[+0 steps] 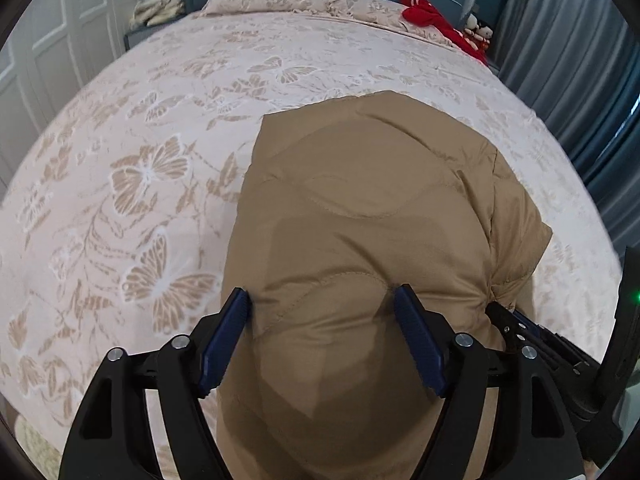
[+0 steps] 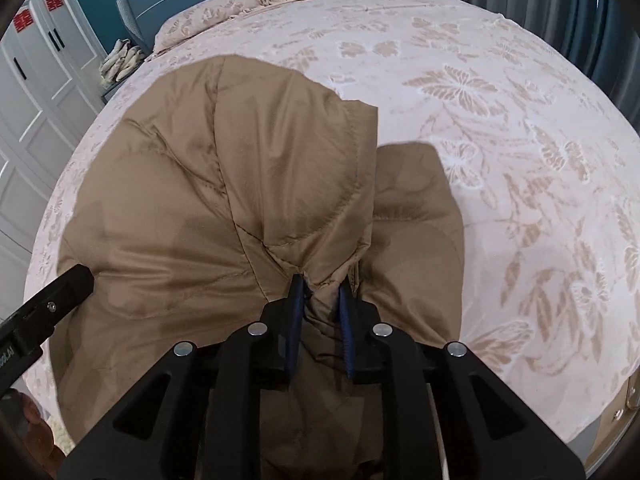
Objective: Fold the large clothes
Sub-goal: 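Grasp the folded end with both tools and fold it over again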
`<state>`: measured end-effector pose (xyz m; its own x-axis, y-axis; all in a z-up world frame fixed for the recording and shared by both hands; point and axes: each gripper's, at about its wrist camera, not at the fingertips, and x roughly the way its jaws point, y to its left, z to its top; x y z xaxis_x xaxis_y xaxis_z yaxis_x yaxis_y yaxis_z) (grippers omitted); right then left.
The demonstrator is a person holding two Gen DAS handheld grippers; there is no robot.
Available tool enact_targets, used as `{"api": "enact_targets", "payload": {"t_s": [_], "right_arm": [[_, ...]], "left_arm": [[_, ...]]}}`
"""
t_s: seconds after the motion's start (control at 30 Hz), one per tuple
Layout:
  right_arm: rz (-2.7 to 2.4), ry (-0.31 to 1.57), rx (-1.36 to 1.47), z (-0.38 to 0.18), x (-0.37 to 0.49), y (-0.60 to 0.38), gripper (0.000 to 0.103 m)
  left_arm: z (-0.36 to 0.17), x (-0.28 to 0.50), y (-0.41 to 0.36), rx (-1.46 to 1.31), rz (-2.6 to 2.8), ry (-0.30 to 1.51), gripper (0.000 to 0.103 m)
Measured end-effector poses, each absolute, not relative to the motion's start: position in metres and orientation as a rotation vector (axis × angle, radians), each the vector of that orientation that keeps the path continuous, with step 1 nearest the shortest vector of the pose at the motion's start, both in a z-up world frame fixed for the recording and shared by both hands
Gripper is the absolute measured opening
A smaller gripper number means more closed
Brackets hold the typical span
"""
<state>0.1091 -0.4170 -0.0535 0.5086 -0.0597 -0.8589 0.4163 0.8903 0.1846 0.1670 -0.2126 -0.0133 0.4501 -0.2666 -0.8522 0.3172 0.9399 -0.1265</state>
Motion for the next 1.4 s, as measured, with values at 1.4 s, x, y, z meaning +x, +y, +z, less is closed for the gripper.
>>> {"api": "enact_targets", "payload": {"t_s": [1.4], "right_arm": [[-0.292, 0.898, 0.441, -0.096, 0.111, -0.421, 0.016]], "left_arm": [[-0.069, 0.169, -0.249, 0.183, -0.283, 0.958, 0.091]]}}
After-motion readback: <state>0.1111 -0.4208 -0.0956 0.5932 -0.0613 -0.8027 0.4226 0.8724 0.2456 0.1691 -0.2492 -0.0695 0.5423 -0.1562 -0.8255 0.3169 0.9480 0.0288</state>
